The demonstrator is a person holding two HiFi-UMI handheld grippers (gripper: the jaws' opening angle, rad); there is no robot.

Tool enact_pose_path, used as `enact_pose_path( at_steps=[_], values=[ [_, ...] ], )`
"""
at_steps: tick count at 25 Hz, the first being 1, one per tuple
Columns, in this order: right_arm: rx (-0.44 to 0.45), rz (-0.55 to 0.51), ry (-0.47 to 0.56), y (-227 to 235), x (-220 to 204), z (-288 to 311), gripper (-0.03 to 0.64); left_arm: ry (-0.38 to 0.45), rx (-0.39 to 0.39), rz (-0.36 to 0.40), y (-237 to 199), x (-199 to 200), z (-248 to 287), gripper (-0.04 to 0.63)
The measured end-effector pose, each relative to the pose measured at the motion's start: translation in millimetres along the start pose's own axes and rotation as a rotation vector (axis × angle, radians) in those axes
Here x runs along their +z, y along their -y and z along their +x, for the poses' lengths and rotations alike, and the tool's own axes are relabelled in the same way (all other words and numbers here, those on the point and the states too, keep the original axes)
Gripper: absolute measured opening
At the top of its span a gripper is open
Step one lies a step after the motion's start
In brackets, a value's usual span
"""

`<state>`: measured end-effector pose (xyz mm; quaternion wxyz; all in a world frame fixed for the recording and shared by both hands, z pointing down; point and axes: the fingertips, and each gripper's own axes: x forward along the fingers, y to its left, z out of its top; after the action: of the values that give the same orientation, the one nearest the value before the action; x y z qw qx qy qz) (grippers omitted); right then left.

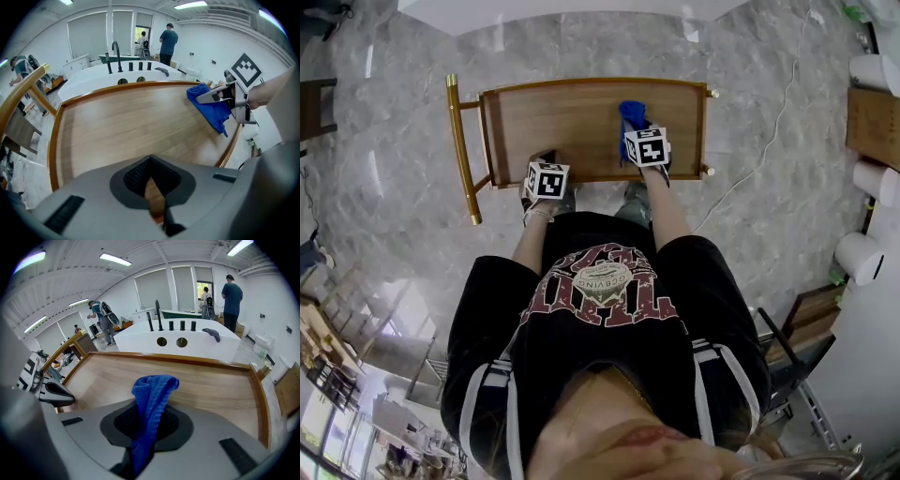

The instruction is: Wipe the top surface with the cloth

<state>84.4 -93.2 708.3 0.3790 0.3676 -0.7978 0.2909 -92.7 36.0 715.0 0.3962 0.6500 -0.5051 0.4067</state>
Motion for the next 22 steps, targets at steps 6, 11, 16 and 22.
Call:
enact_pose_path(
  at_steps=[6,11,16,22],
  values=[
    [0.037,-0.029,0.001,-23,6,10,0.055,-0.002,0.026,-0.038,-17,-11,-6,0.048],
    [0.063,-0.052,0.002,-38,10,16,0.055,0.001,0.034,-0.054,-23,-19,-11,0.048],
    [0.091,-0.079,0.002,-57,13,23,0.055,0.0,0.051,-0.065,-32,-30,-16,0.049],
    [0.115,-0.104,0.003,-79,20,30,0.055,0.001,0.073,-0.097,-47,-42,-25,0.049]
  ],
)
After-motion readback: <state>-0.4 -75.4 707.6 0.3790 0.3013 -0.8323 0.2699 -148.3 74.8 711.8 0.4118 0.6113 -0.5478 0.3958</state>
